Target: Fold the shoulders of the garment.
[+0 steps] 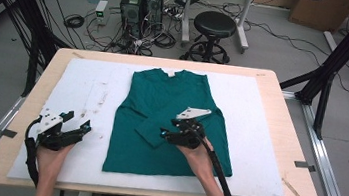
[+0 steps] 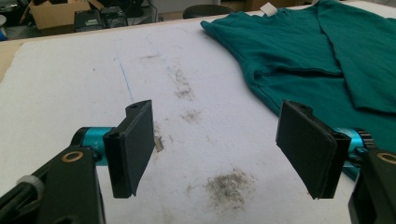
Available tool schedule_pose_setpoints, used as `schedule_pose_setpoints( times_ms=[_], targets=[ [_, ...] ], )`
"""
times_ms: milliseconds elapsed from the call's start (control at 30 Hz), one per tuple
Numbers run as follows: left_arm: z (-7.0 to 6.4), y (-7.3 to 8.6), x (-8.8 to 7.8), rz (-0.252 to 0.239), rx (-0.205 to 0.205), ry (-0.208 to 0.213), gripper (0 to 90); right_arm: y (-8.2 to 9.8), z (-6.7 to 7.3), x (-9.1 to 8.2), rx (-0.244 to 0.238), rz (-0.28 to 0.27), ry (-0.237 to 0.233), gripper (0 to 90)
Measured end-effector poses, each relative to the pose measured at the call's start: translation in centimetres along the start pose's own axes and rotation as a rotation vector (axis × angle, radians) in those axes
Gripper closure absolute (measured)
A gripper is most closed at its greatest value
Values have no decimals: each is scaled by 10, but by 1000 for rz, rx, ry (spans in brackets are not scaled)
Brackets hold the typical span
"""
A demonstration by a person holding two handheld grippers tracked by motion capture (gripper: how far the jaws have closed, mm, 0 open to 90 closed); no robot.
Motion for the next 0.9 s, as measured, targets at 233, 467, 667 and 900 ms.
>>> schedule_pose_setpoints(
  times_ms=[233, 467, 667, 900],
  targets=[
    [0, 0, 0, 2, 2, -2, 281, 15, -39, -56, 69, -116, 139, 231],
    [-1, 0, 0, 1, 5, -3, 280, 38, -65, -91, 102, -181, 202, 217],
    [-1, 0, 0, 2, 6, -3, 280, 63, -90, -119, 154, -248, 258, 217],
    [-1, 0, -1, -9, 6, -5, 279, 87, -107, -134, 169, -282, 318, 217]
  ],
)
Point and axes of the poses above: each handheld gripper's, and its own axes: x roughly forward along the jaws, y roughly out of its underside, z roughly to its left, the point moved 3 cm from there along x, roughly forward along the jaws, and after that the axes turned 1 degree about -x, right-handed, at the moved point
